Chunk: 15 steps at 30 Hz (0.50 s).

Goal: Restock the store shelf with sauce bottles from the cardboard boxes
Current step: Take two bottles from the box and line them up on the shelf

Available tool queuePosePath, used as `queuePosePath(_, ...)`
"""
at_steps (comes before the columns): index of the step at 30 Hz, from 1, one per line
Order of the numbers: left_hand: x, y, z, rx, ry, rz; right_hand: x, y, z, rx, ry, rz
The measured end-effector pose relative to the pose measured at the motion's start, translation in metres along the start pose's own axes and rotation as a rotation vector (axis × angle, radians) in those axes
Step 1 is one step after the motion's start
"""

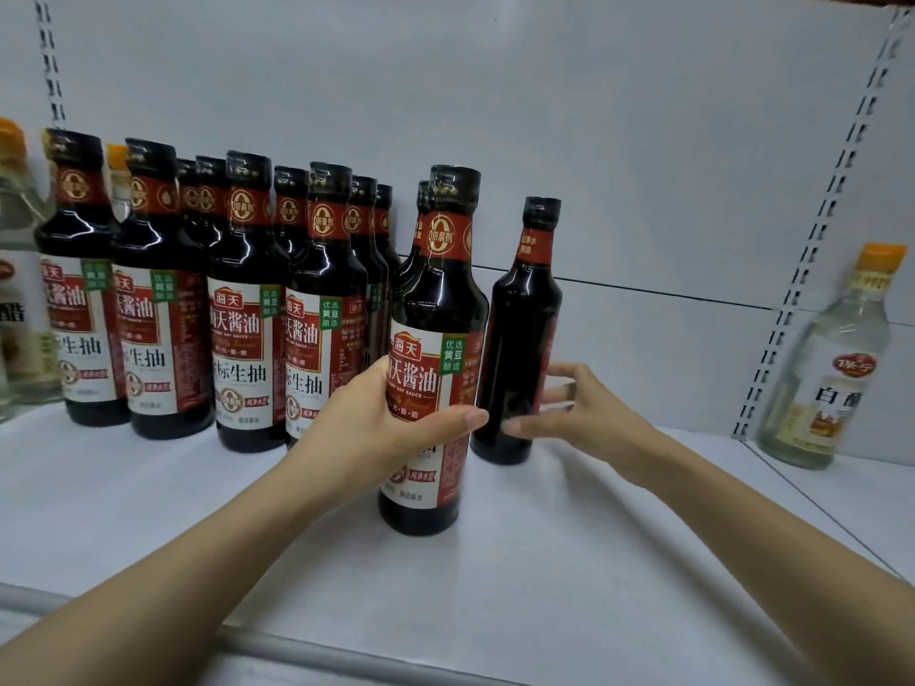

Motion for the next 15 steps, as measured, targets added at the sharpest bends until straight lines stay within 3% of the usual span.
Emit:
queuePosePath(5, -0.001, -0.001, -0.002, -0.017, 0.011, -0.018, -0.014, 0.004, 0.006, -0.124, 0.120, 0.037)
queuePosePath(9, -0.002, -0.003, -0.002, -0.005, 0.012, -0.020, -0.014, 0.002, -0.019, 0.012, 0.256, 0.096)
queuePosePath(12, -0.001, 0.001, 0.001, 0.030, 0.023, 0.025, -0.011, -0.003, -0.024, 0.021, 0.180, 0.109)
queuePosePath(15, -0.006, 0.004, 0.002, 0.176, 0.104, 0.058, -0.006, -0.004, -0.024, -0.136, 0.003, 0.147)
Point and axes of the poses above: each hand's wrist, its own x-axis towards the middle knuckle, its own z-axis out of the back of the hand, y = z × x, the point moved 5 cm from there along x, towards the middle knuckle, and after that the axes turned 4 degrees about -y, right-handed, at the moved point
